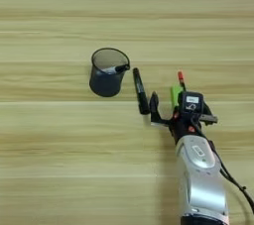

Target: Move the objects on the table

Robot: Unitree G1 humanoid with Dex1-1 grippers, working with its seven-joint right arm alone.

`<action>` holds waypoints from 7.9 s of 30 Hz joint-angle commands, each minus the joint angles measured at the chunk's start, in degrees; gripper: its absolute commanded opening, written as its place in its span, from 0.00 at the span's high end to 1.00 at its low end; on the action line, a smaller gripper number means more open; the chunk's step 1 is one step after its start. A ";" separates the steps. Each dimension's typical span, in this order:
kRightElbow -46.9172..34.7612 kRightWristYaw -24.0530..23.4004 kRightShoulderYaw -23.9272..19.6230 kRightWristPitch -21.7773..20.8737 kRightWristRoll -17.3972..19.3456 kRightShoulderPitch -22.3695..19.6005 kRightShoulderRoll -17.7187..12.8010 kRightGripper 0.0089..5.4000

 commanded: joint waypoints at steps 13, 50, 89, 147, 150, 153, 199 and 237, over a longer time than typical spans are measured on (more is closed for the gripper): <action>9.66 -0.90 -1.37 -7.23 -0.55 -6.65 -4.42 0.00; 15.73 3.05 -1.49 -3.83 5.45 -8.21 -3.98 0.54; 7.51 6.11 4.10 1.32 7.05 -6.91 -1.46 0.61; -15.53 3.68 6.05 4.72 3.76 0.47 -0.83 0.00; -17.09 4.54 7.54 4.83 3.87 0.96 -0.39 0.00; -17.08 4.74 8.43 5.10 3.70 1.02 0.14 0.00; -1.66 6.92 9.28 4.69 4.61 -4.11 1.97 0.00; -1.60 6.85 9.59 5.38 3.76 -3.70 2.26 0.72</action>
